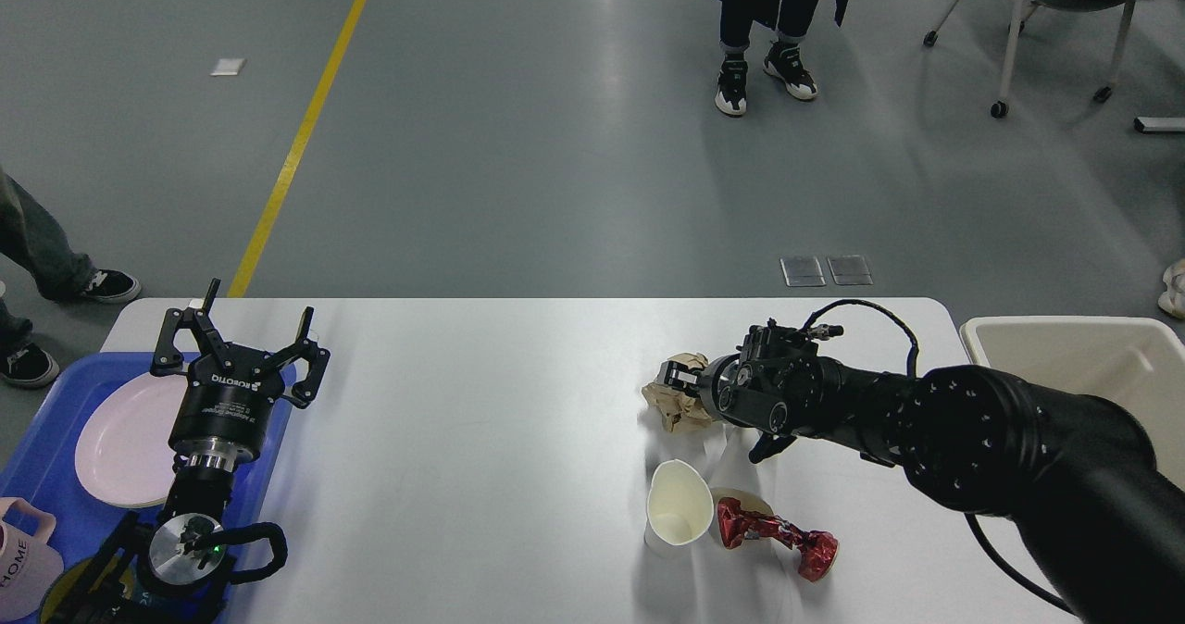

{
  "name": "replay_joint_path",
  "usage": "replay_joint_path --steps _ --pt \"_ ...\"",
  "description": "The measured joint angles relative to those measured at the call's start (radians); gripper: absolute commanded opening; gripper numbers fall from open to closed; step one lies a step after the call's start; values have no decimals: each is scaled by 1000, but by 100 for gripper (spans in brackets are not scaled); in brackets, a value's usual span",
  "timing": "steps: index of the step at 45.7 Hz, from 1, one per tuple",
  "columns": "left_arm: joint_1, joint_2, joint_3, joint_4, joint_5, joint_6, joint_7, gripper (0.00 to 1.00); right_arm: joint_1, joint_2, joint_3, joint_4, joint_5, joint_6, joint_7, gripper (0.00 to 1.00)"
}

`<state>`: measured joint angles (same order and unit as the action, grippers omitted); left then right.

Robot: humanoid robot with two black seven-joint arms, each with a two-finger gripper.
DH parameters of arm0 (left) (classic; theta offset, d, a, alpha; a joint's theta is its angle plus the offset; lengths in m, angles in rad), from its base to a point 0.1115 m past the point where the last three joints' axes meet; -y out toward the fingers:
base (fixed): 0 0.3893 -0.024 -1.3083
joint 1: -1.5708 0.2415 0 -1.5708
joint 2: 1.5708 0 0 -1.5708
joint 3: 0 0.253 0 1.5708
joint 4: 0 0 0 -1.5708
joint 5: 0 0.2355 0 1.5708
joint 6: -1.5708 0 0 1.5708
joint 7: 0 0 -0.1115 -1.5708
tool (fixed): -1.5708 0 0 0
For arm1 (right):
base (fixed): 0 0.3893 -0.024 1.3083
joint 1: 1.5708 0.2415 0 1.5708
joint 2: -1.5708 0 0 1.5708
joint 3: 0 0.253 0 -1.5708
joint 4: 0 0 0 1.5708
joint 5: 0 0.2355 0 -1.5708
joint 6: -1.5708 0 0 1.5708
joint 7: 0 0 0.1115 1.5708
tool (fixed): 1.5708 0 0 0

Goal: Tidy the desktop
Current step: 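Lower the right gripper onto the crumpled brown paper and grasp it, then carry the brown paper into the bin and release it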

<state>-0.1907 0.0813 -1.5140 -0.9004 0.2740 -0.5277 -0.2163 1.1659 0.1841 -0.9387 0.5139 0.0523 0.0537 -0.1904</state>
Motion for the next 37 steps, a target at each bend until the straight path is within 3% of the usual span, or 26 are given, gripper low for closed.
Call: replay_joint_path --steps 5,30,37 --pt "0 0 0 0 0 0 0 96 -1 0 1 1 0 0 -1 0" --pt "0 0 0 0 1 0 0 96 10 2 31 3 16 16 -15 0" --pt "0 0 0 0 0 0 0 96 66 -13 39 81 18 22 -15 0"
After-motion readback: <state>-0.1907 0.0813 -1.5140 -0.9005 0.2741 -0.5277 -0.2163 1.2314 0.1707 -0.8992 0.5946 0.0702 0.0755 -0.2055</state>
